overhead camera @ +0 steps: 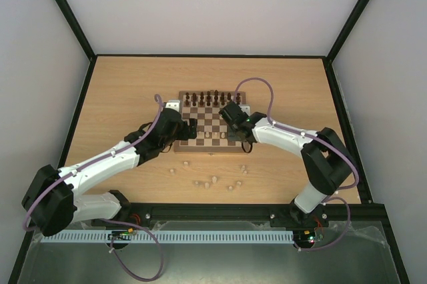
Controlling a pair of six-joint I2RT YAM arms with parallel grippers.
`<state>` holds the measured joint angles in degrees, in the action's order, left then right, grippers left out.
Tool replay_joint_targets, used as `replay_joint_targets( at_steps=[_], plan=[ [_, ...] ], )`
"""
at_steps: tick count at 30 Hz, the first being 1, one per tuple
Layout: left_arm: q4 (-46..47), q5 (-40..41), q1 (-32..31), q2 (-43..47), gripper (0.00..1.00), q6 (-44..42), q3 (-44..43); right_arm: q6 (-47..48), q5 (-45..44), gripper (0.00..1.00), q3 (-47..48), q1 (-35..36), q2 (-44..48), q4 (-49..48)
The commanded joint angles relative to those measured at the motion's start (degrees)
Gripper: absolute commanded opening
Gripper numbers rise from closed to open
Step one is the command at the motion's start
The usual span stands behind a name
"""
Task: Set up the chess pieces on the board
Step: Place the chess piece on the chessboard.
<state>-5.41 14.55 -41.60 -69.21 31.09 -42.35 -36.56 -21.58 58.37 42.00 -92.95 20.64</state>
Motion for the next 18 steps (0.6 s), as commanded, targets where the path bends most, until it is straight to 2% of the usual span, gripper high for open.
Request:
replay_joint_targets(
  at_steps=[1, 18],
  plan=[
    [0.53, 0.22, 0.47, 0.39, 0.99, -0.16, 0.52, 1.61, 0.22, 0.07, 2.15, 0.08, -1.95, 1.09],
    [0.58, -0.31, 0.65, 0.28, 0.99, -0.12, 0.59, 1.09, -0.34, 0.14, 2.21, -0.33, -3.18, 1.92]
  ],
)
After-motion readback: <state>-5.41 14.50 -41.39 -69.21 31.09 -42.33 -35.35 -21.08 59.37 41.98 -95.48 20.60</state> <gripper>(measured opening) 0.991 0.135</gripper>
